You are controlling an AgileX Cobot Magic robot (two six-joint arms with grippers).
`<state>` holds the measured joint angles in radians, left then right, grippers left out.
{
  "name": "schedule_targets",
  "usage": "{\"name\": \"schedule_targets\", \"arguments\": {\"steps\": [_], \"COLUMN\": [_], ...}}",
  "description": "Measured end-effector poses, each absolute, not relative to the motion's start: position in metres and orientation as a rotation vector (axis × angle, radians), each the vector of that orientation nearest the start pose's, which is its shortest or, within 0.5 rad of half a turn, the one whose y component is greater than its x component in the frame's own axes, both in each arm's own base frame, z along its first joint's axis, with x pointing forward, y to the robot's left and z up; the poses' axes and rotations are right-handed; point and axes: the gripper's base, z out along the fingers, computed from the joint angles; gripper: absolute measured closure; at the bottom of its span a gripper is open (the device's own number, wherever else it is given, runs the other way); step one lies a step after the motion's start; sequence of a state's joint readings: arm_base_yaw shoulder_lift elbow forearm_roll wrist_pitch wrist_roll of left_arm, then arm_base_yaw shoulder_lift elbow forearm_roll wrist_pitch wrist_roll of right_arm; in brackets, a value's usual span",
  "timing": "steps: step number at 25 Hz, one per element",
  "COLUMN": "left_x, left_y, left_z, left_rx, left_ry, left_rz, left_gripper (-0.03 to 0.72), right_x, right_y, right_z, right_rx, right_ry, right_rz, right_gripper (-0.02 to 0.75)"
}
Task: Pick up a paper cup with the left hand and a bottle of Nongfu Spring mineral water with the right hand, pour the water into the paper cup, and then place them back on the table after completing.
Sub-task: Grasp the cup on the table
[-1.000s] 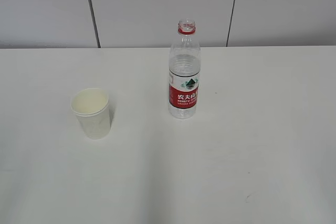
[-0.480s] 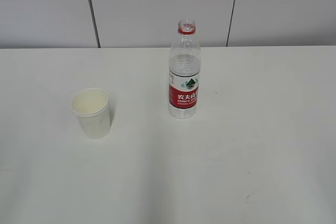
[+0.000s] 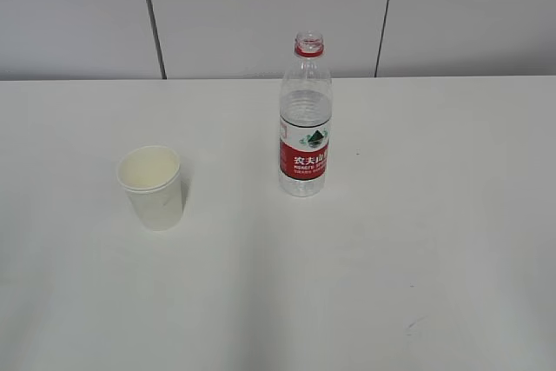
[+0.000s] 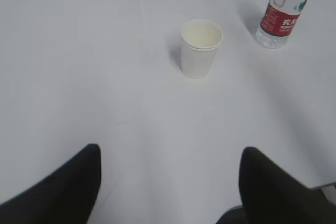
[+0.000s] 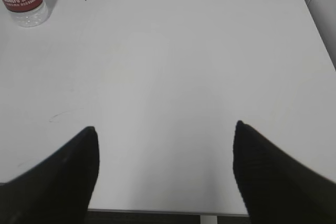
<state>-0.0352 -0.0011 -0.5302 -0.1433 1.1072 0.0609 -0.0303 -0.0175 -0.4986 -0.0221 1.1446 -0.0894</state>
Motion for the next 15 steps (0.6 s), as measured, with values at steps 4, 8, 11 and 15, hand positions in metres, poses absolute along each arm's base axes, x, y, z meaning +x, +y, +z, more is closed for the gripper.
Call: {"name": "schedule_targets", "arguments": {"steps": [4,8,11,15], "left_x": [-0.0115,-0.0115,-0.0115,-0.0115], "left_y": [-0.0112,-0.0112,-0.0112,-0.0112], "left_z": [0.2825,0.2825,0.2825,0.2825], "left_rx": [0.112,0.112,0.112,0.112], "left_ry": [2.052,2.052,2.052,2.052], "left_rz": [-0.156,-0.156,-0.156,-0.156], "left_gripper": [0.188,0.188,0.188,0.188], "right_x": [-0.0111,-0.0111,-0.0111,-0.0111], "right_y": [-0.0015,-0.0015,-0.0015,-0.0015], "right_z": [0.2701,0.2701,0.2701,0.2701], "right_rx": [-0.060,-0.060,-0.060,-0.060], "right_ry": [2.113,2.113,2.113,2.113], "right_rz": [-0.098,-0.098,-0.098,-0.098], "right_gripper": [0.150,0.150,0.150,0.150]}}
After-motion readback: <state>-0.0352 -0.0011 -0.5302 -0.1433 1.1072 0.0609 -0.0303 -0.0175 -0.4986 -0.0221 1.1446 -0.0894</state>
